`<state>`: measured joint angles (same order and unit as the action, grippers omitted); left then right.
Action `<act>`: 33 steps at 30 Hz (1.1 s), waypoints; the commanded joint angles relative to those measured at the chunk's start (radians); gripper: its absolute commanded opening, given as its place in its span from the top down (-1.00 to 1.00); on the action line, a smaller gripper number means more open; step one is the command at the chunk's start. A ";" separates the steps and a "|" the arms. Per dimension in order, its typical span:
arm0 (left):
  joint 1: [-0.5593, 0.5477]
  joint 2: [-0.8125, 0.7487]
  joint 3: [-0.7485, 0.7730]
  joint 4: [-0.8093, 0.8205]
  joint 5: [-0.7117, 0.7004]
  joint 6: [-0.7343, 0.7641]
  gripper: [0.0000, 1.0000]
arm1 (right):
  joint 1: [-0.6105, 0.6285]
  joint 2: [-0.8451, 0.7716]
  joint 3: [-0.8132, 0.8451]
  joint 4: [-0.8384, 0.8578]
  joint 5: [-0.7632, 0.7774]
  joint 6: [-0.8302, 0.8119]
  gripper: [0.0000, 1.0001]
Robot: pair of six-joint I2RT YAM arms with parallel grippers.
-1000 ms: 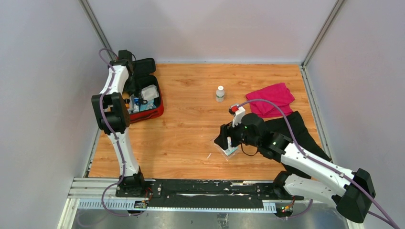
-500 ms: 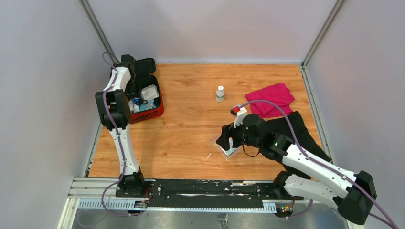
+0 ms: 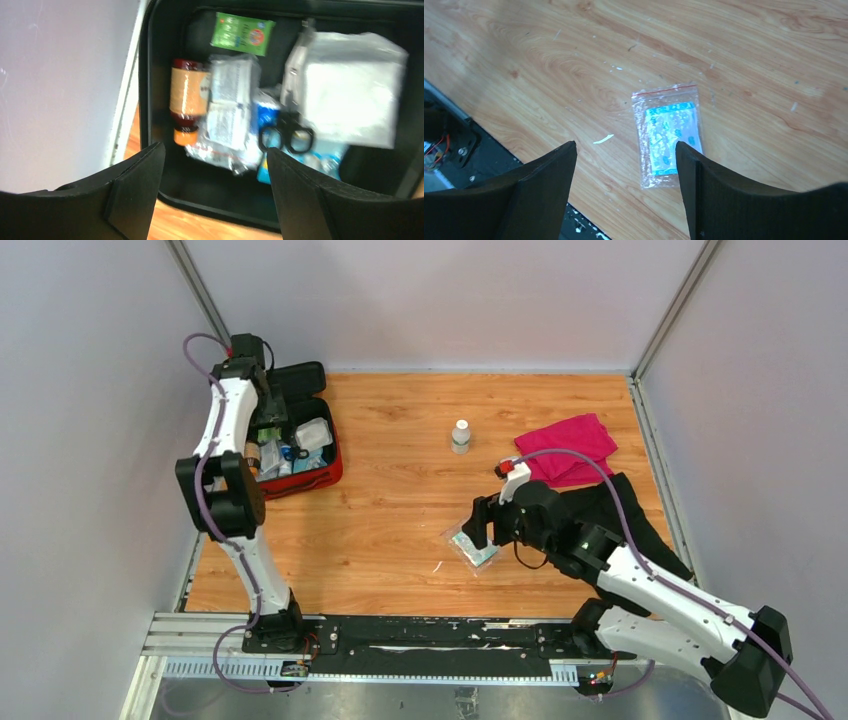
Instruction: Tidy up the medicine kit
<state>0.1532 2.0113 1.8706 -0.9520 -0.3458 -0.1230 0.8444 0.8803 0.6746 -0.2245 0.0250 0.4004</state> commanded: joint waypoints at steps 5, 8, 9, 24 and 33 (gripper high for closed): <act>-0.035 -0.448 -0.350 0.214 0.385 -0.145 -0.63 | -0.021 -0.014 0.037 -0.036 0.312 0.003 -0.70; -0.036 -0.615 -0.535 0.317 0.477 -0.191 -0.67 | -0.026 0.026 0.077 -0.027 0.369 -0.022 -0.75; -0.035 -0.666 -0.590 0.347 0.498 -0.207 -0.68 | -0.027 0.044 0.088 -0.018 0.380 -0.034 -0.76; -0.035 -1.198 -1.034 0.402 0.614 -0.239 -0.79 | -0.247 0.533 0.482 -0.053 0.155 -0.056 -0.82; -0.035 -1.276 -1.102 0.369 0.604 -0.214 -0.79 | -0.332 0.904 0.772 -0.048 0.089 -0.138 -0.83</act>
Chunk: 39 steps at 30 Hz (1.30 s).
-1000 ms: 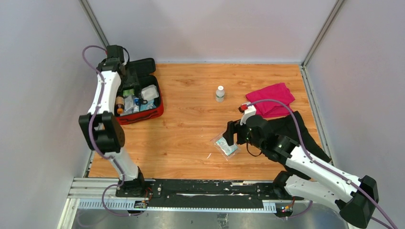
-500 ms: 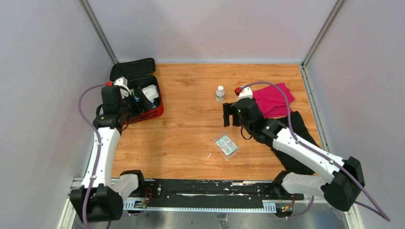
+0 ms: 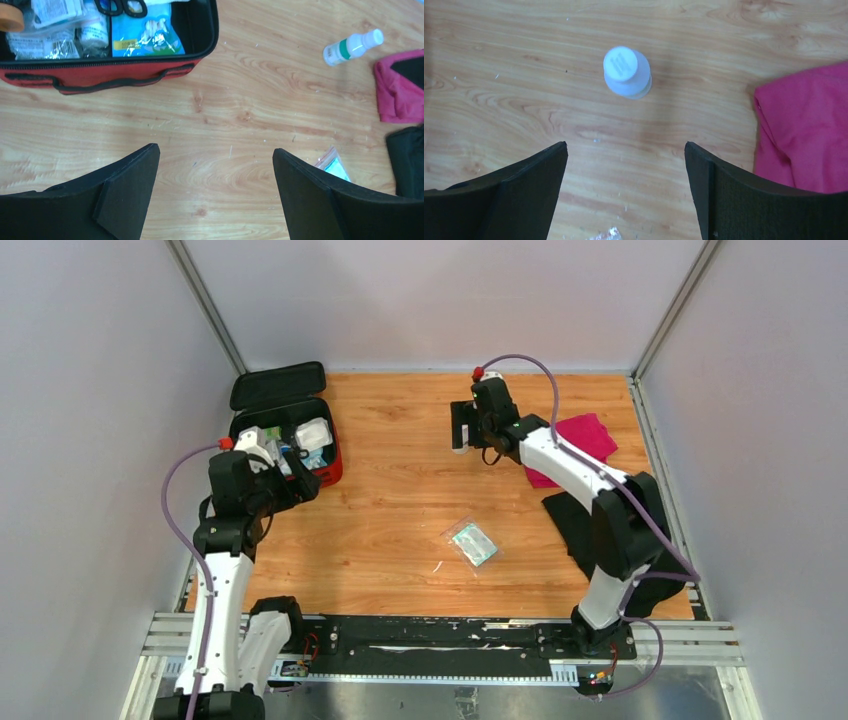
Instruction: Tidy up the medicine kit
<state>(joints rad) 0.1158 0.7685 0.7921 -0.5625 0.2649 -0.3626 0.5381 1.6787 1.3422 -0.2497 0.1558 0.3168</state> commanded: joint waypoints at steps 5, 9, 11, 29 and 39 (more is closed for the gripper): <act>0.002 -0.038 -0.031 -0.011 0.004 0.027 -0.79 | -0.042 0.261 0.253 -0.019 -0.070 -0.108 -0.80; 0.002 -0.029 -0.020 -0.020 -0.007 0.042 -0.79 | -0.044 0.362 0.352 -0.063 -0.063 -0.142 -0.68; 0.002 -0.028 -0.018 -0.023 -0.008 0.043 -0.79 | -0.045 0.389 0.388 -0.081 -0.055 -0.151 -0.60; 0.002 -0.013 -0.025 -0.012 0.009 0.038 -0.79 | -0.050 0.408 0.406 -0.113 -0.016 -0.145 -0.34; 0.002 -0.007 -0.031 -0.005 0.015 0.030 -0.79 | -0.054 0.372 0.385 -0.110 -0.026 -0.143 -0.03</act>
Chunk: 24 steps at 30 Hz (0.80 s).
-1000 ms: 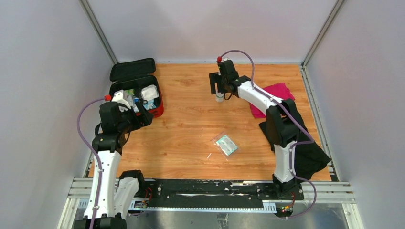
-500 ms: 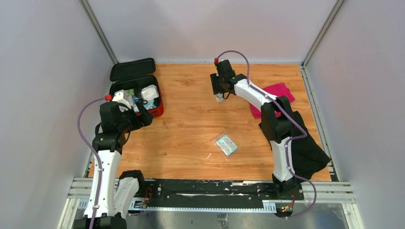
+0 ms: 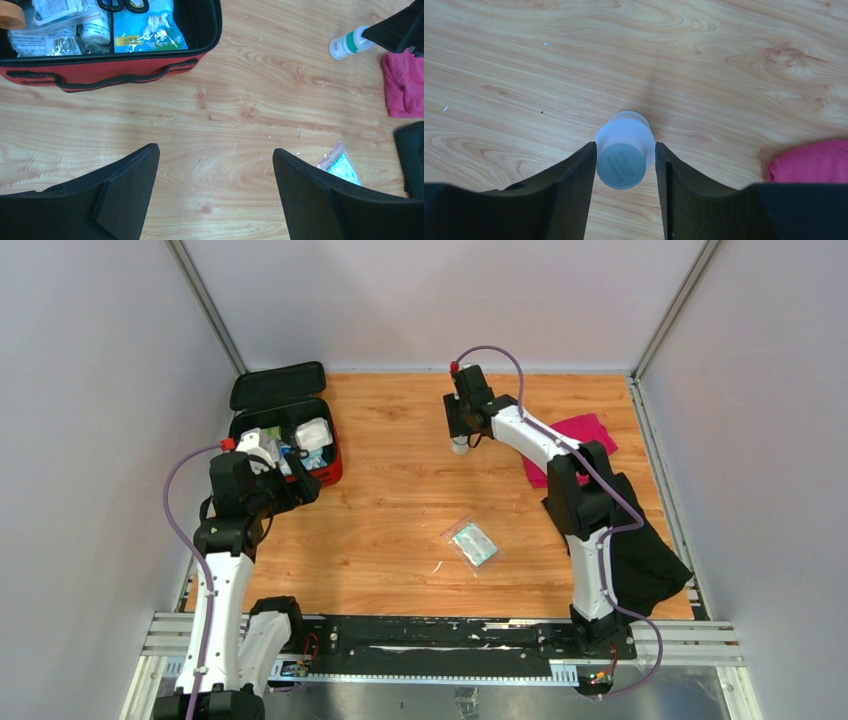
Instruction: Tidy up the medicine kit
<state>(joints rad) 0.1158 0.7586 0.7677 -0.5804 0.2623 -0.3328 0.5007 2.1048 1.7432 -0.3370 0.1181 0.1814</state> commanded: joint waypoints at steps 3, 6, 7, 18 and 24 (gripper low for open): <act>0.002 0.007 -0.008 0.016 0.023 -0.002 -0.79 | -0.017 -0.061 -0.027 -0.022 0.021 -0.006 0.15; 0.001 0.008 -0.011 0.019 0.025 -0.003 -0.79 | -0.018 -0.070 -0.033 -0.022 0.024 -0.007 0.34; 0.002 0.008 -0.012 0.020 0.026 -0.004 -0.79 | -0.018 -0.074 -0.037 -0.021 0.023 -0.008 0.40; 0.002 0.053 -0.018 0.040 0.104 -0.068 -0.82 | -0.018 -0.253 -0.199 0.023 -0.077 0.052 1.00; -0.001 0.038 -0.028 0.215 0.307 -0.406 -0.83 | 0.018 -0.510 -0.486 0.344 -0.245 0.132 1.00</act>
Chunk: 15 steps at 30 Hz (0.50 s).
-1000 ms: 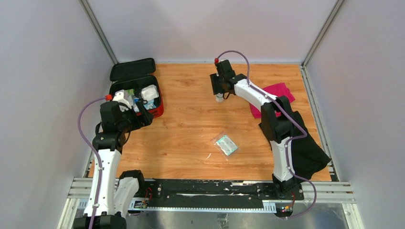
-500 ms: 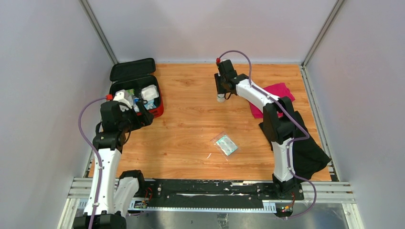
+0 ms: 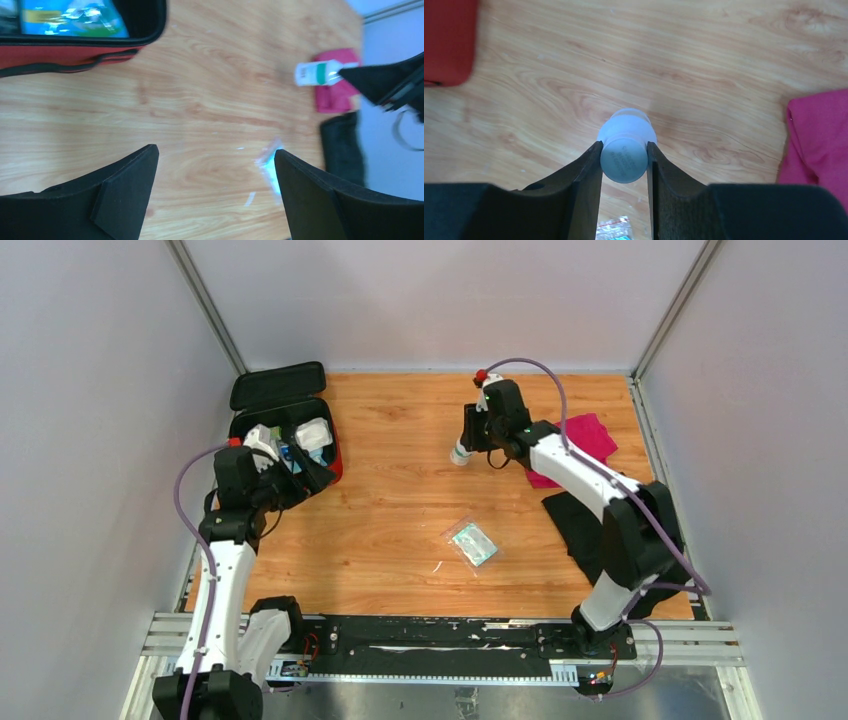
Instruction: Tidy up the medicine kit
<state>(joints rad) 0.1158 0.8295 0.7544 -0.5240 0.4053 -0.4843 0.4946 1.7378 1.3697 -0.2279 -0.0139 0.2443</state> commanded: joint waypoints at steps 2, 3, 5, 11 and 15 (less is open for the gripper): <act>-0.009 -0.068 -0.028 0.250 0.181 -0.399 -0.86 | 0.054 -0.216 -0.171 0.325 -0.116 0.097 1.00; -0.017 -0.083 -0.027 0.294 0.179 -0.483 -0.87 | 0.077 -0.262 -0.198 0.371 -0.109 0.112 1.00; -0.037 -0.090 -0.014 0.323 0.176 -0.564 -0.87 | 0.106 -0.320 -0.275 0.515 -0.099 0.152 1.00; -0.152 -0.053 0.008 0.472 0.168 -0.856 -0.88 | 0.220 -0.411 -0.398 0.880 -0.064 0.214 1.00; -0.230 -0.027 0.046 0.515 0.120 -0.943 -0.95 | 0.327 -0.406 -0.397 1.035 -0.029 0.078 1.00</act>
<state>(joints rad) -0.0650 0.7898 0.7467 -0.1055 0.5377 -1.2594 0.7341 1.3457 0.9779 0.5148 -0.0795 0.4126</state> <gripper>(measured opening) 0.964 0.381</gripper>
